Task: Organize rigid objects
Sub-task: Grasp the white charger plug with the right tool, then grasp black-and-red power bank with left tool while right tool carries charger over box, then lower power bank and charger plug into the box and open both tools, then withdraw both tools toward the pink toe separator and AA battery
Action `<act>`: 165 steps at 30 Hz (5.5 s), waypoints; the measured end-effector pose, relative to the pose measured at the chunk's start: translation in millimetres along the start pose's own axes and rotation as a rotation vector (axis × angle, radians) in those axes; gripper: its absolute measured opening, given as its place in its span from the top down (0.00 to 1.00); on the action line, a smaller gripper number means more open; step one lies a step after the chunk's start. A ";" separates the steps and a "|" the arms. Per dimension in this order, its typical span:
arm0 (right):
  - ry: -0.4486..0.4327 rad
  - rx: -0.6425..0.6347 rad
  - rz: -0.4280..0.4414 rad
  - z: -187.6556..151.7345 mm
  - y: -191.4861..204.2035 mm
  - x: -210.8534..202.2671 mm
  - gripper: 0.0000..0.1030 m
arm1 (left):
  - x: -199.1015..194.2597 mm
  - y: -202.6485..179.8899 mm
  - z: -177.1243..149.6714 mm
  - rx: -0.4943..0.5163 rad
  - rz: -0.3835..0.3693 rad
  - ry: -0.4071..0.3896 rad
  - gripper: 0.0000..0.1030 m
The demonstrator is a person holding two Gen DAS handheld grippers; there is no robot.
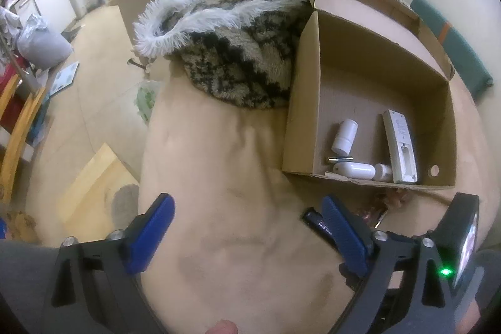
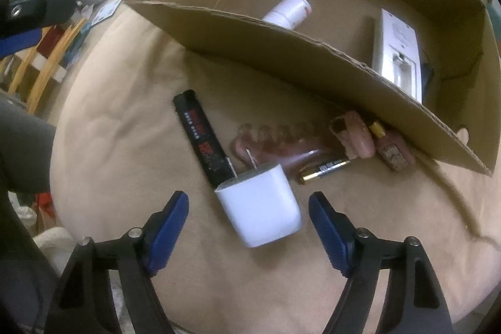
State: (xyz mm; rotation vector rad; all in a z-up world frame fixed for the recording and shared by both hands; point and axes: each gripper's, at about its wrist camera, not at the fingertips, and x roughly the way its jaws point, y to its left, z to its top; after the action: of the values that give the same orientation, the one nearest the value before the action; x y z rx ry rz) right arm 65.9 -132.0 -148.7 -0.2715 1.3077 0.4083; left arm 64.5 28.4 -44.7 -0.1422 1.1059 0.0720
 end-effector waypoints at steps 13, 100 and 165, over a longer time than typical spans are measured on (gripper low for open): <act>-0.139 0.152 0.115 -13.2 -35.5 -46.7 0.57 | 17.5 -24.9 -11.4 0.162 -0.087 0.074 0.01; -0.314 0.456 0.146 45.1 -130.0 -53.0 0.57 | 67.9 -119.0 38.3 0.360 -0.062 -0.061 0.23; -0.425 0.531 0.087 5.0 -124.9 -86.5 0.07 | 23.8 -77.3 6.9 0.220 -0.090 -0.047 0.00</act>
State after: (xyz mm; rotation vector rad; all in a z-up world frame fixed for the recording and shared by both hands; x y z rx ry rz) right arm 107.3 -254.0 -67.9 0.3066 0.9655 0.1650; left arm 91.1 -47.3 -56.9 0.0069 1.0516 -0.1262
